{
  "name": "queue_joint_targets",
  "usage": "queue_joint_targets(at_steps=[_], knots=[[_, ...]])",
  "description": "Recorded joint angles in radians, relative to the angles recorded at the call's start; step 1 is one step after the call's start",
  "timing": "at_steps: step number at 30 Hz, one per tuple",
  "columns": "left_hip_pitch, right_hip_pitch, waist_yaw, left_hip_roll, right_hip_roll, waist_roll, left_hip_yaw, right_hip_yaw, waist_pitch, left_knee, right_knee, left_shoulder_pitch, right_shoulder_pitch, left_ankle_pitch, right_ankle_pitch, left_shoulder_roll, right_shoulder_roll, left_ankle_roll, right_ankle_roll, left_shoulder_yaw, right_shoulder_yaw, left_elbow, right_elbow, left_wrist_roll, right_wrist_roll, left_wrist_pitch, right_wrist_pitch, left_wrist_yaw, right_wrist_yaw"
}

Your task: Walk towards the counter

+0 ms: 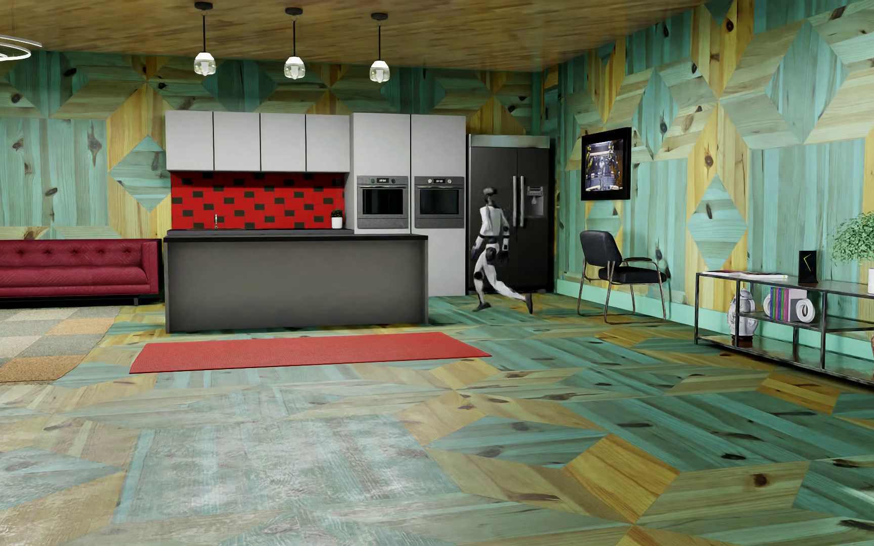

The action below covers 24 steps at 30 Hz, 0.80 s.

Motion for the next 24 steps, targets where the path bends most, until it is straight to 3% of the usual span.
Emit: queue_joint_targets(at_steps=[1, 3, 4, 5, 7, 10, 12, 13, 15, 16, 18, 20, 21, 22, 23, 24], knots=[[-0.103, 0.067, 0.033, -0.003, 0.047, 0.007, 0.000, 0.000, 0.026, 0.210, 0.054, -0.004, -0.037, -0.126, -0.014, -0.008, -0.011, 0.000, 0.000, -0.027, -0.005, 0.075, 0.003, 0.000, 0.000, 0.000, 0.000, 0.000, 0.000], [-0.327, 0.329, 0.117, -0.036, 0.092, -0.019, 0.000, 0.000, 0.072, 0.500, -0.035, 0.000, -0.118, -0.582, -0.109, -0.003, -0.029, 0.000, 0.000, -0.083, -0.022, 0.178, -0.014, 0.000, 0.000, 0.000, 0.000, 0.000, 0.000], [-0.425, 0.471, 0.176, -0.060, 0.084, -0.046, 0.000, 0.000, 0.085, 0.507, -0.104, 0.020, -0.145, -0.720, -0.182, 0.008, -0.046, 0.000, 0.000, -0.098, -0.017, 0.205, -0.059, 0.000, 0.000, 0.000, 0.000, 0.000, 0.000], [-0.494, 0.617, 0.240, -0.075, 0.066, -0.070, 0.000, 0.000, 0.102, 0.422, -0.178, 0.044, -0.164, -0.780, -0.261, 0.022, -0.067, 0.000, 0.000, -0.104, -0.021, 0.226, -0.124, 0.000, 0.000, 0.000, 0.000, 0.000, 0.000], [-0.638, 0.824, 0.346, -0.070, 0.030, -0.105, 0.000, 0.000, 0.102, 0.129, -0.289, 0.086, -0.236, -0.771, -0.421, 0.047, -0.079, 0.000, 0.000, -0.075, -0.085, 0.259, -0.188, 0.000, 0.000, 0.000, 0.000, 0.000, 0.000], [-0.753, 1.001, 0.458, -0.017, -0.003, -0.111, 0.000, 0.000, 0.071, -0.345, -0.322, 0.116, -0.362, -0.720, -0.557, 0.063, -0.106, 0.000, 0.000, -0.036, -0.136, 0.311, -0.283, 0.000, 0.000, 0.000, 0.000, 0.000, 0.000], [-0.803, 1.088, 0.519, 0.001, -0.070, -0.132, 0.000, 0.000, 0.077, -0.253, -0.253, 0.139, -0.374, -0.723, -0.489, 0.067, -0.100, 0.000, 0.000, -0.024, -0.176, 0.344, -0.334, 0.000, 0.000, 0.000, 0.000, 0.000, 0.000], [-0.820, 1.092, 0.529, -0.013, -0.100, -0.152, 0.000, 0.000, 0.066, -0.144, -0.156, 0.147, -0.353, -0.684, -0.374, 0.064, -0.080, 0.000, 0.000, -0.026, -0.191, 0.373, -0.342, 0.000, 0.000, 0.000, 0.000, 0.000, 0.000], [-0.782, 0.982, 0.482, -0.094, -0.139, -0.201, 0.000, 0.000, 0.067, 0.031, 0.215, 0.138, -0.286, -0.647, -0.032, 0.052, -0.031, 0.000, 0.000, -0.045, -0.184, 0.426, -0.308, 0.000, 0.000, 0.000, 0.000, 0.000, 0.000], [-0.693, 0.892, 0.438, -0.146, -0.138, -0.209, 0.000, 0.000, 0.094, 0.036, 0.439, 0.126, -0.256, -0.688, 0.022, 0.042, -0.021, 0.000, 0.000, -0.038, -0.151, 0.411, -0.286, 0.000, 0.000, 0.000, 0.000, 0.000, 0.000], [-0.495, 0.654, 0.335, -0.174, -0.080, -0.187, 0.000, 0.000, 0.109, -0.058, 0.680, 0.103, -0.211, -0.726, -0.113, 0.014, 0.019, 0.000, 0.000, -0.014, -0.086, 0.322, -0.184, 0.000, 0.000, 0.000, 0.000, 0.000, 0.000], [-0.282, 0.462, 0.200, -0.161, -0.019, -0.145, 0.000, 0.000, 0.108, -0.205, 0.487, 0.085, -0.116, -0.728, -0.055, -0.003, 0.037, 0.000, 0.000, 0.024, -0.058, 0.168, -0.107, 0.000, 0.000, 0.000, 0.000, 0.000, 0.000], [-0.190, 0.392, 0.139, -0.145, -0.005, -0.131, 0.000, 0.000, 0.106, -0.263, 0.277, 0.067, -0.072, -0.732, 0.018, -0.002, 0.034, 0.000, 0.000, 0.032, -0.023, 0.085, -0.074, 0.000, 0.000, 0.000, 0.000, 0.000, 0.000], [-0.118, 0.336, 0.090, -0.131, -0.008, -0.126, 0.000, 0.000, 0.102, -0.299, 0.055, 0.035, -0.035, -0.745, 0.023, 0.003, 0.031, 0.000, 0.000, 0.036, -0.002, 0.011, -0.045, 0.000, 0.000, 0.000, 0.000, 0.000, 0.000], [-0.062, 0.293, 0.050, -0.127, -0.025, -0.132, 0.000, 0.000, 0.096, -0.319, -0.132, -0.009, -0.011, -0.770, -0.120, 0.014, 0.023, 0.000, 0.000, 0.038, 0.054, -0.053, -0.014, 0.000, 0.000, 0.000, 0.000, 0.000, 0.000], [-0.010, 0.262, 0.012, -0.120, -0.044, -0.139, 0.000, 0.000, 0.090, -0.326, -0.237, -0.051, 0.010, -0.805, -0.373, 0.027, 0.009, 0.000, 0.000, 0.045, 0.134, -0.103, 0.010, 0.000, 0.000, 0.000, 0.000, 0.000, 0.000]])
